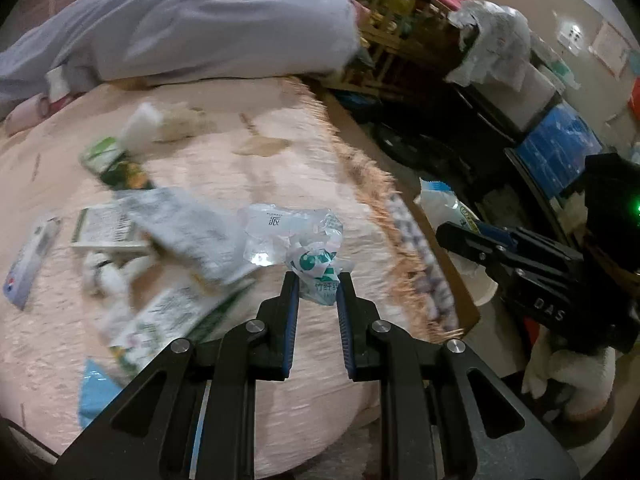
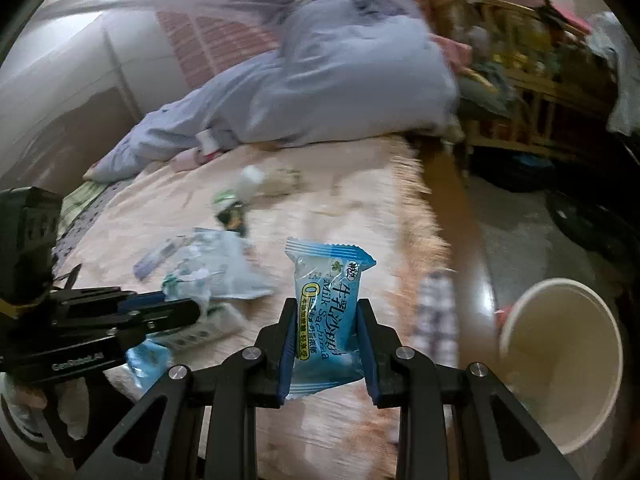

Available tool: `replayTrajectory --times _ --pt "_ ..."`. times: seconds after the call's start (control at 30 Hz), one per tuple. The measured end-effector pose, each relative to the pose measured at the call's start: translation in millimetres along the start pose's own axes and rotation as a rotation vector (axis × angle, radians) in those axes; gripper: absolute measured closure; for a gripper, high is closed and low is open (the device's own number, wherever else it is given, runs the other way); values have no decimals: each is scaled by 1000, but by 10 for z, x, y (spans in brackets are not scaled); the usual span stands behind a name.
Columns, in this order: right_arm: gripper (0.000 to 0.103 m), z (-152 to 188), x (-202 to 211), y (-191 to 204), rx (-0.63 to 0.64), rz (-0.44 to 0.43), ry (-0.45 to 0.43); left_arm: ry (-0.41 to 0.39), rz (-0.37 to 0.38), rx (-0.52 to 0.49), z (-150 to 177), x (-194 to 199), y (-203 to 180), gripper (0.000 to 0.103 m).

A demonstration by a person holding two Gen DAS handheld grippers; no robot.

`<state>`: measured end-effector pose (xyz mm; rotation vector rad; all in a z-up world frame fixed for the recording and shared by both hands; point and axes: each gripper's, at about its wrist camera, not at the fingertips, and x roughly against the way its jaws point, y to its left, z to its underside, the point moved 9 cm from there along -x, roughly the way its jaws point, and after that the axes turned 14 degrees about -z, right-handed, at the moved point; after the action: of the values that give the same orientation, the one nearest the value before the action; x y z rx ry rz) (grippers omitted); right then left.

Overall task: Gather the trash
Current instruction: 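Carry both wrappers to the white bucket and open both grippers over it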

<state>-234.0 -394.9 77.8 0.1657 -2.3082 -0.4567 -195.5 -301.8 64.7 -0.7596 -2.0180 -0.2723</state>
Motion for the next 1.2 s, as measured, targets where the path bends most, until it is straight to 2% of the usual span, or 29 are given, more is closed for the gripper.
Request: replayTrajectory --times 0.27,0.43,0.57,0.8,0.9,1.13,1.17,1.2 --pt "76 186 356 -802 -80 102 1 24 56 -75 -59 -171 -734 87" --pt "76 341 538 -1378 -143 178 11 68 109 -109 -68 -360 -1234 87" --pt "76 552 649 -1879 -226 245 31 99 136 -141 -49 -516 -1589 87" --pt "76 1001 736 -2523 -374 300 74 122 173 -201 -49 -685 -2103 87" --pt "76 1121 735 -2690 -426 310 97 129 186 -229 -55 -797 -2255 87" --pt "76 1196 771 -2862 -491 333 86 147 242 -246 -86 -1016 -2523 85" --pt "73 1204 775 -2885 -504 336 86 143 253 -247 -89 -1033 -2545 81" --pt "62 1199 767 -2914 -513 342 85 146 268 -245 -92 -1053 -2556 70"
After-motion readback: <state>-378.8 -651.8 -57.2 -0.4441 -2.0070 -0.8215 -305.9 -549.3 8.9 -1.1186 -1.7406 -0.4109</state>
